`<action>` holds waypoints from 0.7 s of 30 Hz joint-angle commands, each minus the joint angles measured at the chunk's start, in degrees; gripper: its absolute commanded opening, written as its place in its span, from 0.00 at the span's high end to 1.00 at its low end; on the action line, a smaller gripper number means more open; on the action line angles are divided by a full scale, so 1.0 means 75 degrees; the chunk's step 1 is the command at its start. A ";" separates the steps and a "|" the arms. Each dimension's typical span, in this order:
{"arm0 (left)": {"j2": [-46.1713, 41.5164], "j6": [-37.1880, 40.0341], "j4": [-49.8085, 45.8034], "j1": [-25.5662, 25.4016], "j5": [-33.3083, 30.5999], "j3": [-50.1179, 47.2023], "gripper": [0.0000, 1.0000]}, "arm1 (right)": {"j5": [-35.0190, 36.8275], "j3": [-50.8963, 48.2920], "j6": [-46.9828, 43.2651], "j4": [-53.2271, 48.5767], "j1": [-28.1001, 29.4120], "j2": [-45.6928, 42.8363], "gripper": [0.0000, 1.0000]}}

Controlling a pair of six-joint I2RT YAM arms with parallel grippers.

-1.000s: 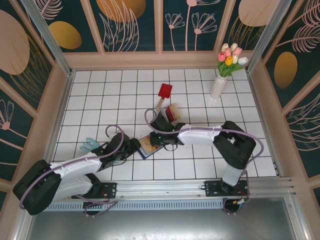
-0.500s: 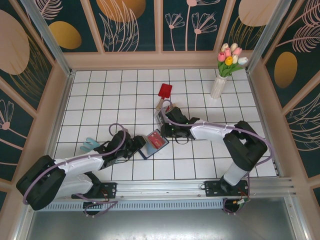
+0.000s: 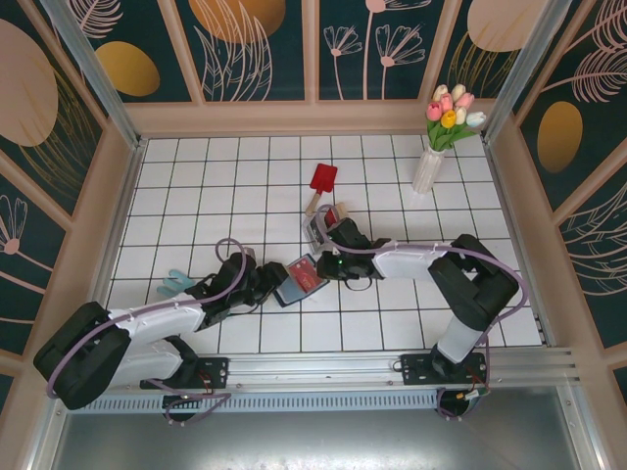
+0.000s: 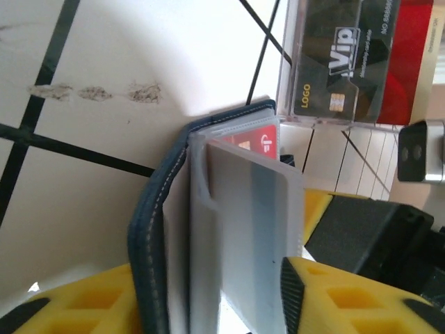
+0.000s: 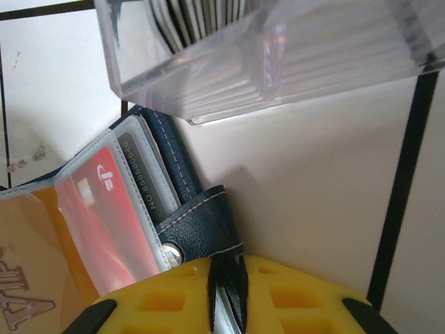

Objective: Put the credit cards into the card holder

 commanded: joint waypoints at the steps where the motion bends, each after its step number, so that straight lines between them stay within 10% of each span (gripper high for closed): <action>1: -0.0207 0.0077 -0.0172 -0.0019 -0.0135 0.0242 0.59 | -0.0299 -0.0261 0.0342 0.0113 0.0166 -0.0157 0.83; 12: 0.0538 0.2957 -0.3978 -0.0017 -0.0743 0.2201 1.00 | 0.0096 -0.0550 0.0519 -0.0266 0.0327 -0.1183 0.78; 21: 0.1731 0.4182 -0.4839 -0.0021 -0.0342 0.3370 1.00 | 0.0247 -0.0150 -0.0197 -0.0633 -0.0137 -0.1068 0.61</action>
